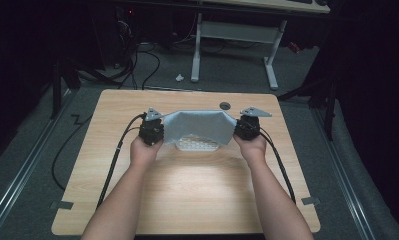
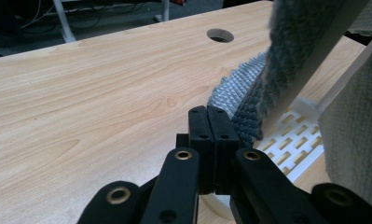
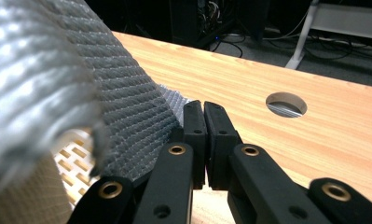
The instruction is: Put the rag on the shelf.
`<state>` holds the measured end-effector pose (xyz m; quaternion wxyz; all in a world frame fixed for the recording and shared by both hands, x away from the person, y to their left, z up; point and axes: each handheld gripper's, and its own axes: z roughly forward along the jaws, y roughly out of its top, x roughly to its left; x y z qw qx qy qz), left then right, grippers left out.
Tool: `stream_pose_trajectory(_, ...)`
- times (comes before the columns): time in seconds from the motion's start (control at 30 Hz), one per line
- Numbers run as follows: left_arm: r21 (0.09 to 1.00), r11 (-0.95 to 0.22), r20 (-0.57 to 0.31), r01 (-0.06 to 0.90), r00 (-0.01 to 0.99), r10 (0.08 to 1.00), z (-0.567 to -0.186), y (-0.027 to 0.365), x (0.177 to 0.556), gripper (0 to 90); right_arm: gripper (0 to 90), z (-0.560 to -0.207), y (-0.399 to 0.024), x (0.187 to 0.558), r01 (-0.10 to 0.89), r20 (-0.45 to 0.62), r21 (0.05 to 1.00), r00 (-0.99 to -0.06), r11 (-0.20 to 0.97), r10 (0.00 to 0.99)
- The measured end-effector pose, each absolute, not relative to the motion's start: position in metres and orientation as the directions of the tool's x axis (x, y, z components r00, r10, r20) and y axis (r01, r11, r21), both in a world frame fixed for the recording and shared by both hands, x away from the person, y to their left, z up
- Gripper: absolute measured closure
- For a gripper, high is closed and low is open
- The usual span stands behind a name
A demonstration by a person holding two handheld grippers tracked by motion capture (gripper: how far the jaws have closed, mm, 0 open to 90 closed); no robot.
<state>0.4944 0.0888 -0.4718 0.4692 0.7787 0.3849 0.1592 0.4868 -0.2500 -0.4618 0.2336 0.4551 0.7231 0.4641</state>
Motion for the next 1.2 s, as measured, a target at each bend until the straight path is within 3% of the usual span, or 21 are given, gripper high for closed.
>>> stream_pose_trajectory(0.97,0.855,-0.256,-0.116,0.451,0.647,0.753,-0.471,0.102,0.478,88.8,87.2,-0.467,-0.250,0.494,0.463,0.103,0.874,-0.472,0.147,0.875)
stream_pose_trajectory(1.1,0.860,-0.238,-0.120,0.451,0.632,0.765,-0.471,0.106,0.478,76.8,77.0,-0.465,-0.252,0.492,0.453,0.089,0.879,-0.461,0.148,0.883)
stream_pose_trajectory(1.2,0.867,-0.221,-0.117,0.446,0.613,0.781,-0.469,0.111,0.477,70.1,75.6,-0.459,-0.259,0.490,0.446,0.077,0.883,-0.445,0.146,0.892)
